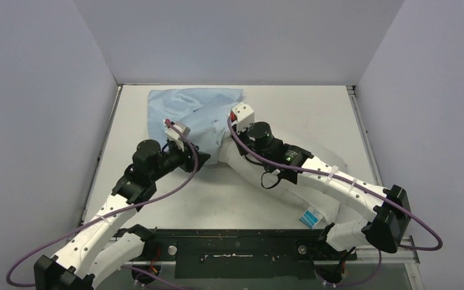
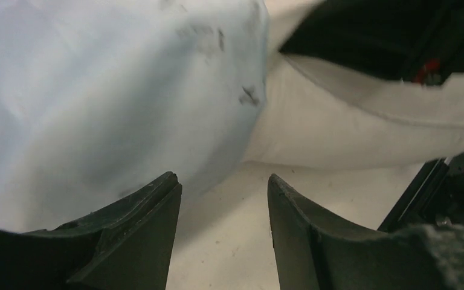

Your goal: Put the pillow into the pillowcase

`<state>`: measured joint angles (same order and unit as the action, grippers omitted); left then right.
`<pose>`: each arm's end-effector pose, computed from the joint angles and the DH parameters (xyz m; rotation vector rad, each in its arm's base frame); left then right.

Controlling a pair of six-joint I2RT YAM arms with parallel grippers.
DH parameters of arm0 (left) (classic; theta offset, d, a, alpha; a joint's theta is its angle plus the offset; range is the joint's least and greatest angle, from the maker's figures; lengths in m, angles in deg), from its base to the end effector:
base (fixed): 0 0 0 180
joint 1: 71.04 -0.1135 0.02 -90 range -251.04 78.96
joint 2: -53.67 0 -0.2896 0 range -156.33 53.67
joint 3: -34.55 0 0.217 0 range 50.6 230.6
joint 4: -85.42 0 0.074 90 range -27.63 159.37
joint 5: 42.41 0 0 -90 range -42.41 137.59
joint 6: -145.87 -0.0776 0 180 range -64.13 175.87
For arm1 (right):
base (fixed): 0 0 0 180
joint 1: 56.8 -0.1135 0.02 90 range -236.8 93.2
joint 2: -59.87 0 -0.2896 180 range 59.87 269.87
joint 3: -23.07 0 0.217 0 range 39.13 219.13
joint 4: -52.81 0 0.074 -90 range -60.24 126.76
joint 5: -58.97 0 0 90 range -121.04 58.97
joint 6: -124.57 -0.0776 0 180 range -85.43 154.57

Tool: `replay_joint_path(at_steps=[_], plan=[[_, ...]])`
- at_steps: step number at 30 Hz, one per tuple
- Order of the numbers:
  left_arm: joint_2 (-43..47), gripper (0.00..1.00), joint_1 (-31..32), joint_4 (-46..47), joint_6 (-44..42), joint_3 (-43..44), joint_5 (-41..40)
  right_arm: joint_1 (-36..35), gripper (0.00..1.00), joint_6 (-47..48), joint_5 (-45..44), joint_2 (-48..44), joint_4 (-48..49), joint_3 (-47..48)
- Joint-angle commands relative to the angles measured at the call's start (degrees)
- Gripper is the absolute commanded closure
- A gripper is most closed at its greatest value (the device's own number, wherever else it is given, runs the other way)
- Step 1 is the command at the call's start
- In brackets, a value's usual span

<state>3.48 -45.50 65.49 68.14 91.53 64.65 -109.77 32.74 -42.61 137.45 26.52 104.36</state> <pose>0.1656 -0.1043 0.3279 0.4298 1.8009 -0.7335 0.2008 0.2403 0.3528 -0.7325 1.8408 0.4290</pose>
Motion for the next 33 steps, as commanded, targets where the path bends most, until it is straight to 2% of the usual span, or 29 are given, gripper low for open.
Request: replay_joint_path(at_steps=[1,9,20,28,33], plan=[[5.6,0.47,4.4,3.1,-6.1,-3.4,-4.7,2.8,1.00,-9.8,4.6,-1.1,9.6,8.5],[4.1,0.45,6.0,4.6,-3.8,-5.1,-10.6,5.0,1.00,-17.5,7.7,-1.0,13.2,13.7],[2.6,0.43,8.4,7.9,-3.3,-6.0,-20.3,7.9,1.00,-23.9,7.8,-1.7,18.2,14.9],[-1.0,0.37,8.4,20.1,-5.1,-7.5,-26.1,7.9,1.00,-25.9,9.7,-2.5,20.7,12.6],[-6.9,0.34,8.3,27.2,-7.2,-3.9,-25.1,8.0,1.00,-27.4,11.1,-2.7,21.8,11.9]])
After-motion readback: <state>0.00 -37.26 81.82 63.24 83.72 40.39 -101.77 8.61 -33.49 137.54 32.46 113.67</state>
